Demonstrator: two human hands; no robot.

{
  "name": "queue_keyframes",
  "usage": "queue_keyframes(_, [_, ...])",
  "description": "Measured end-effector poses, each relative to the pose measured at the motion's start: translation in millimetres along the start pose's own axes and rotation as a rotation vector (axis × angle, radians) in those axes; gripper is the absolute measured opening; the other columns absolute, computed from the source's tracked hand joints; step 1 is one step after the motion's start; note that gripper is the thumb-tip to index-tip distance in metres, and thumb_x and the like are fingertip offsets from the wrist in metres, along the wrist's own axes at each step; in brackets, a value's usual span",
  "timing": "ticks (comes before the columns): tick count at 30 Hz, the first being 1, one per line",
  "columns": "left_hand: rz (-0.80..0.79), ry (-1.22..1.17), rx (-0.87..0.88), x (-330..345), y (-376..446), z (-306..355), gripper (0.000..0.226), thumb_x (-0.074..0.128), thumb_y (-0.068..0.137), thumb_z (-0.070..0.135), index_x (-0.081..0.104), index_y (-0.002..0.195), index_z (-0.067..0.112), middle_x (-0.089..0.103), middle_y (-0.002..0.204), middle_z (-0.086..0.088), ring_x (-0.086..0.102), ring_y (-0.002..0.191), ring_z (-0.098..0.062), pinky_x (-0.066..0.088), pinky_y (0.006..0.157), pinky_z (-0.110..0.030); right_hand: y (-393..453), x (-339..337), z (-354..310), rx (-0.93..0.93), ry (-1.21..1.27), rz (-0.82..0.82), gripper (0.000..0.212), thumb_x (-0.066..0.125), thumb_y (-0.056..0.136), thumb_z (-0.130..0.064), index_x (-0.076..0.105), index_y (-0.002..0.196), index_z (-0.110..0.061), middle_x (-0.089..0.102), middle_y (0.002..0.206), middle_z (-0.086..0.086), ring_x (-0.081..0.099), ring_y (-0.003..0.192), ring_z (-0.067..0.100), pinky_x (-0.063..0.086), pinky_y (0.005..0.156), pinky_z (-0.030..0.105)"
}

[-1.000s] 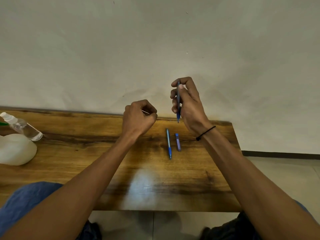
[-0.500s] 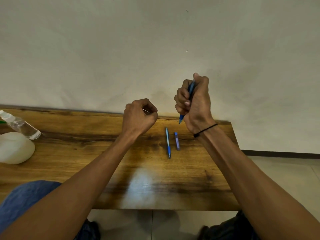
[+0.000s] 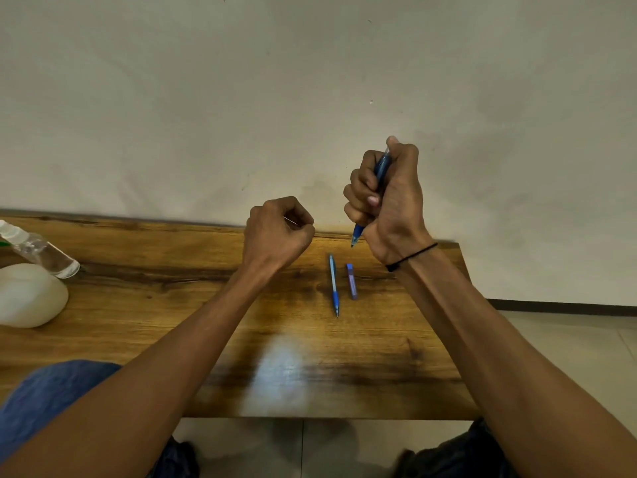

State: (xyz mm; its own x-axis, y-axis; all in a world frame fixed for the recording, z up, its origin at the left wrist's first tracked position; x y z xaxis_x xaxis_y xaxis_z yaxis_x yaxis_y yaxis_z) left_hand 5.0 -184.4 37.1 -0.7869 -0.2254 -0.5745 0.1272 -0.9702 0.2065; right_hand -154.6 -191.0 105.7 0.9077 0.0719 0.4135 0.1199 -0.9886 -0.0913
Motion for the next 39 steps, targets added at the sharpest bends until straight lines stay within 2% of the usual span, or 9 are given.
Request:
queue_keyframes(5, [0.013, -0.004, 0.004, -1, 0, 2, 0.010, 0.075, 0.082, 0.015, 0.079, 0.090, 0.014, 0.075, 0.082, 0.004, 0.071, 0.077, -0.008, 0.064, 0.077, -0.035, -3, 8, -11, -0.006, 0.071, -0.039, 0.058, 0.023, 0.110, -0.040, 0.032, 0.060, -0.013, 0.025, 0.043, -0.005, 0.017, 0.039, 0.009, 0.014, 0.044, 0.018])
queue_keyframes(18, [0.025, 0.019, 0.021, -3, 4, 1, 0.007, 0.076, 0.081, 0.018, 0.078, 0.087, 0.020, 0.074, 0.079, 0.008, 0.069, 0.073, -0.004, 0.061, 0.072, -0.028, -8, 16, -26, 0.045, 0.211, -0.054, 0.058, 0.025, 0.108, -0.046, 0.031, 0.059, -0.015, 0.024, 0.043, -0.006, 0.016, 0.040, 0.007, 0.012, 0.043, 0.017])
queue_keyframes(33, [0.018, 0.030, 0.034, -1, 4, 2, 0.008, 0.076, 0.082, 0.017, 0.078, 0.089, 0.019, 0.076, 0.082, 0.006, 0.071, 0.076, -0.007, 0.065, 0.077, -0.036, -12, 19, -36, 0.054, 0.275, -0.057, 0.060, 0.026, 0.107, -0.047, 0.034, 0.056, -0.017, 0.024, 0.044, -0.007, 0.015, 0.042, 0.007, 0.010, 0.045, 0.021])
queue_keyframes(39, [0.012, 0.041, 0.032, -2, 4, 1, 0.009, 0.076, 0.082, 0.017, 0.078, 0.090, 0.019, 0.075, 0.081, 0.006, 0.071, 0.075, -0.006, 0.065, 0.078, -0.037, -11, 17, -36, 0.077, 0.322, -0.034, 0.054, 0.026, 0.106, -0.043, 0.031, 0.059, -0.016, 0.024, 0.043, -0.007, 0.015, 0.041, 0.007, 0.012, 0.043, 0.019])
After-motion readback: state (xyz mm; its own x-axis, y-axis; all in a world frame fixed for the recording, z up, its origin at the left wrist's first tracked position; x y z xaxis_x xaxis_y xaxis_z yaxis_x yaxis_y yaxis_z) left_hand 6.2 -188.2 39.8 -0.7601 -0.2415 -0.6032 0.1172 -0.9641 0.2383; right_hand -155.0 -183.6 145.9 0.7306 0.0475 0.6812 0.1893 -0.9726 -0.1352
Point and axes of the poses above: each hand's wrist, its own y-axis towards the middle knuckle, its own x-axis out of the palm, z = x × y, the point moved 10 cm from there along y, towards the middle knuckle
